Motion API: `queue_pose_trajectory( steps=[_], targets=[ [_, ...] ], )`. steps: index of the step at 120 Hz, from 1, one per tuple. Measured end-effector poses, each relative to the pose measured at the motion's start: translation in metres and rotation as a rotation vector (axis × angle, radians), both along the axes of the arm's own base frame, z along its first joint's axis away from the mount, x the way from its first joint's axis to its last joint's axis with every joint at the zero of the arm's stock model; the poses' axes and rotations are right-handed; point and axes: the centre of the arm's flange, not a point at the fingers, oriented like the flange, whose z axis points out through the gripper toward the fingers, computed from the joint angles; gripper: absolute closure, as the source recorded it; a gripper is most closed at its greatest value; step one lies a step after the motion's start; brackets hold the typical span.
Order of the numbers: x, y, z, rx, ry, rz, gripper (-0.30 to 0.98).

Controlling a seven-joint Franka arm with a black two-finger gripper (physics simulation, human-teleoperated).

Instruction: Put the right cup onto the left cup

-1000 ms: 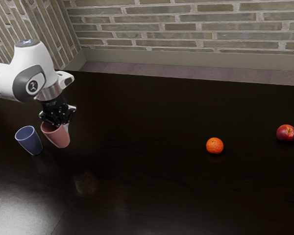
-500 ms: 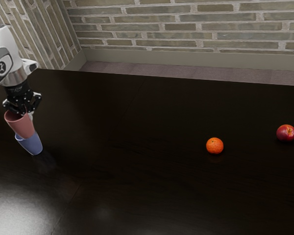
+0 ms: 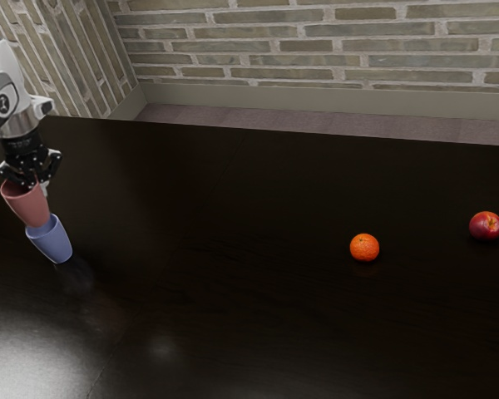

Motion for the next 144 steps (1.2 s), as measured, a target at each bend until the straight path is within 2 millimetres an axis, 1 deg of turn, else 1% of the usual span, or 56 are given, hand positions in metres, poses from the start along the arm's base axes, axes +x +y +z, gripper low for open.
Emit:
queue_pose_trajectory(
  steps=[21, 48, 78, 99, 116, 123, 133, 144],
  targets=[
    [-0.004, 0.022, -0.007, -0.071, -0.017, 0.040, 0.78],
    [-0.002, 0.034, -0.019, -0.098, -0.011, 0.033, 0.78],
    [0.002, 0.040, -0.027, -0.104, -0.014, 0.009, 0.78],
    [0.008, 0.035, -0.034, -0.112, -0.012, -0.017, 0.78],
    [0.014, 0.024, -0.035, -0.117, -0.016, -0.051, 0.47],
    [0.015, 0.020, -0.035, -0.118, -0.017, -0.062, 0.36],
    [0.017, 0.018, -0.035, -0.120, -0.018, -0.073, 0.25],
    [0.016, 0.019, -0.034, -0.123, -0.022, -0.074, 0.17]
  ],
)
